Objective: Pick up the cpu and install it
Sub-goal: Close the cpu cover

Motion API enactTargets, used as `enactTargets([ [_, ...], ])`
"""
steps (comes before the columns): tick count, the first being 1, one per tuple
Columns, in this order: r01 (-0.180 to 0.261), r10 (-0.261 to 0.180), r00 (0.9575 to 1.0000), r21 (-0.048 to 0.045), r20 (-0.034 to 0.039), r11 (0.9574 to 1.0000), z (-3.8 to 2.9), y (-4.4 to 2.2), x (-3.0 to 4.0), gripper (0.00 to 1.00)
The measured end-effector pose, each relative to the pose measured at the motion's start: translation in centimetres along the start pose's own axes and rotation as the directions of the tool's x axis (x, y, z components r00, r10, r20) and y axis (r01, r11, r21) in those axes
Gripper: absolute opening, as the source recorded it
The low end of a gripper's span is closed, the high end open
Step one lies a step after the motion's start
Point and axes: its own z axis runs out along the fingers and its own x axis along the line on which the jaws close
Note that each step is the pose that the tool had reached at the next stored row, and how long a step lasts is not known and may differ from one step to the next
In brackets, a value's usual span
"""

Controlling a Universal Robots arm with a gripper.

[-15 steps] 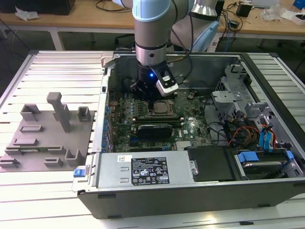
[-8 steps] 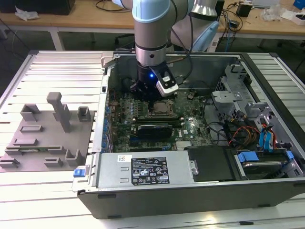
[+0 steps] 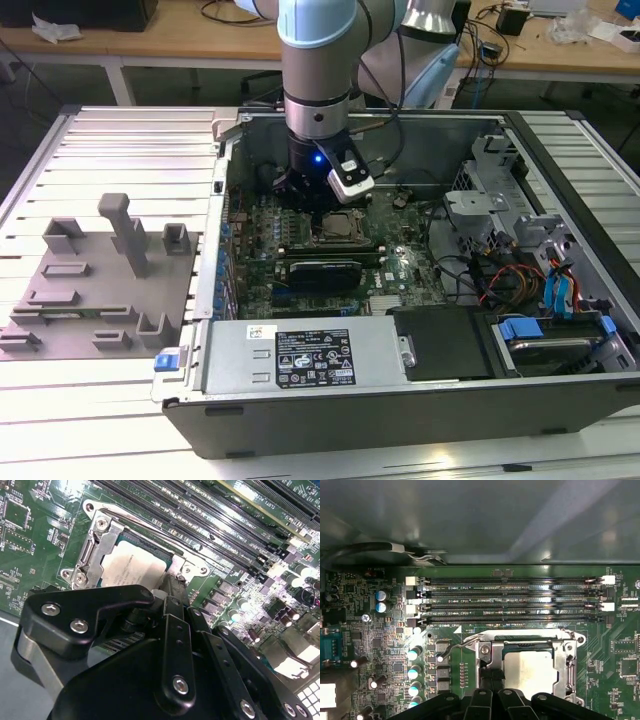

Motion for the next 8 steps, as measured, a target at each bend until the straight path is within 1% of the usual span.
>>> enactTargets([
  [4, 0.000, 0.000, 1.0000, -0.0009, 0.0006, 1.0000, -0.09, 0.01, -0.01, 0.11],
  [8, 0.000, 0.000, 1.0000, -0.0003, 0.0002, 1.0000, -0.42, -0.01, -0.03, 0.11],
])
